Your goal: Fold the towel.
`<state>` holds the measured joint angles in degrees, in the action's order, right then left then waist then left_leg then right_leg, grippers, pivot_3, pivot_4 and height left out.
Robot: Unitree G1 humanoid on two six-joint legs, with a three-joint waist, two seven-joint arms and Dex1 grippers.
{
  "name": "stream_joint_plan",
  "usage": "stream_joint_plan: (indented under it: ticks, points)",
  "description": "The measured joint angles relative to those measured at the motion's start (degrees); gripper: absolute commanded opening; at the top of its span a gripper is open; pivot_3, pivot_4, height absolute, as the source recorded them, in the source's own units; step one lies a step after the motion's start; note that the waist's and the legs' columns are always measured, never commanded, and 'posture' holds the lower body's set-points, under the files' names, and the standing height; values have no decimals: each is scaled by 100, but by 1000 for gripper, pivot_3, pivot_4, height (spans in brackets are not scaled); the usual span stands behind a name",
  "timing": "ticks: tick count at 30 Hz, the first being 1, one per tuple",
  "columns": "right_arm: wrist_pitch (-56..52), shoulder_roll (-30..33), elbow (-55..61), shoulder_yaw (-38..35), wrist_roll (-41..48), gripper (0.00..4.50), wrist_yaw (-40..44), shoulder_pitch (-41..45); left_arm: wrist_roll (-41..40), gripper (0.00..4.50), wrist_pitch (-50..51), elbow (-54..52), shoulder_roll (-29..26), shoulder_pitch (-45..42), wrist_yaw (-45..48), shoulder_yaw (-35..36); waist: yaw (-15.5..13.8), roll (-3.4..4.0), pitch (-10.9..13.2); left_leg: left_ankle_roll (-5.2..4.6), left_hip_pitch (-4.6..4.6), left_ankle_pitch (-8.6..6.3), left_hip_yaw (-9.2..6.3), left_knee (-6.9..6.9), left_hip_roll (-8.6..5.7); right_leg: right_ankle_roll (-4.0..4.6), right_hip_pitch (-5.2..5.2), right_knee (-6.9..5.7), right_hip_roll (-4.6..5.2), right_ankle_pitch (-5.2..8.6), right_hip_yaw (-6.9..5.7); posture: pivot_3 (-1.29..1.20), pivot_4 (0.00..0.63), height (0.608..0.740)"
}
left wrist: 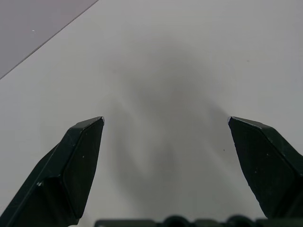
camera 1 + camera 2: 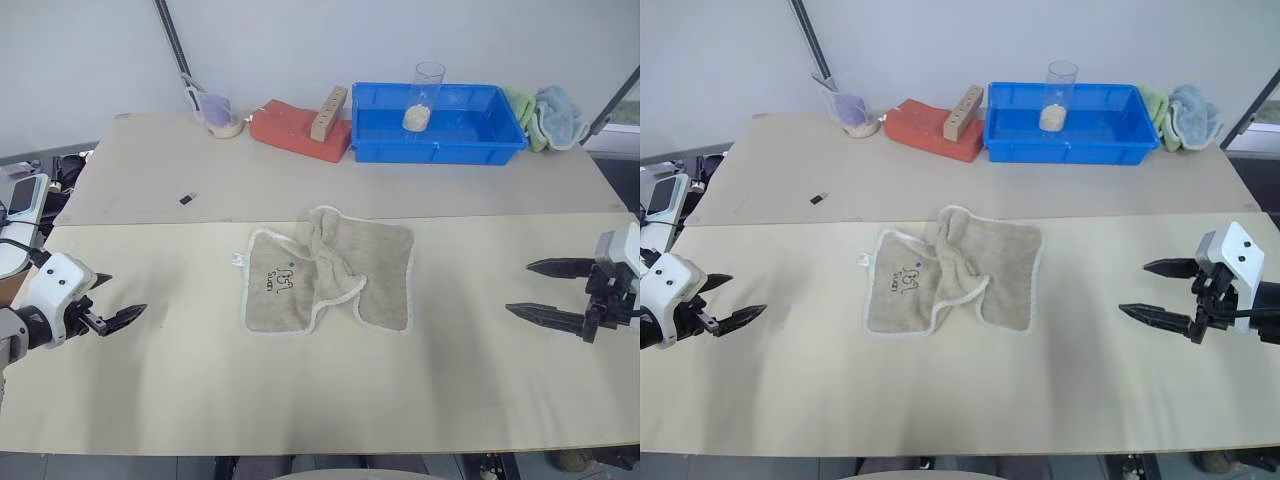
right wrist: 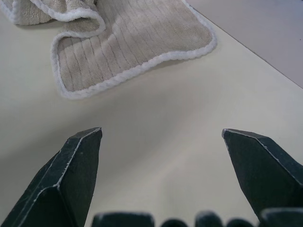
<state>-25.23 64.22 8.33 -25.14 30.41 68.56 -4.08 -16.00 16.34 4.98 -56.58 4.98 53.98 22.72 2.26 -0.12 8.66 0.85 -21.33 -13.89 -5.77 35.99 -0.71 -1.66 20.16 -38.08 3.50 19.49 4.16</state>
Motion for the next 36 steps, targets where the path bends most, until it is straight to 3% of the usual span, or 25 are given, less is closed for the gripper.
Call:
stream_joint_plan:
  ticks: [17,26,31,36]
  points:
    - [106,-40,-46,75,-251,4472,120,160,-209,4500,-454,141,242,-166,169,123,5,1,0,0,1,0,1,0,1,0,0,-1,-1,0,0,0,150,740]
    - [123,-150,10,253,-263,4472,115,434,-384,4500,-558,136,255,81,783,-20,4,2,-1,0,1,0,1,1,1,0,0,-2,-1,0,-1,0,150,740]
    - [68,-333,456,385,-114,4472,50,569,-345,4500,-717,-530,271,405,1012,-263,-1,4,-2,0,-1,0,-3,1,2,0,0,-1,2,0,4,0,150,740]
    - [-678,-449,1683,625,678,4472,-195,705,-264,4500,-831,-1665,418,512,1190,-1115,-17,3,-2,0,-7,0,0,6,8,1,-1,-1,-5,0,0,0,150,740]
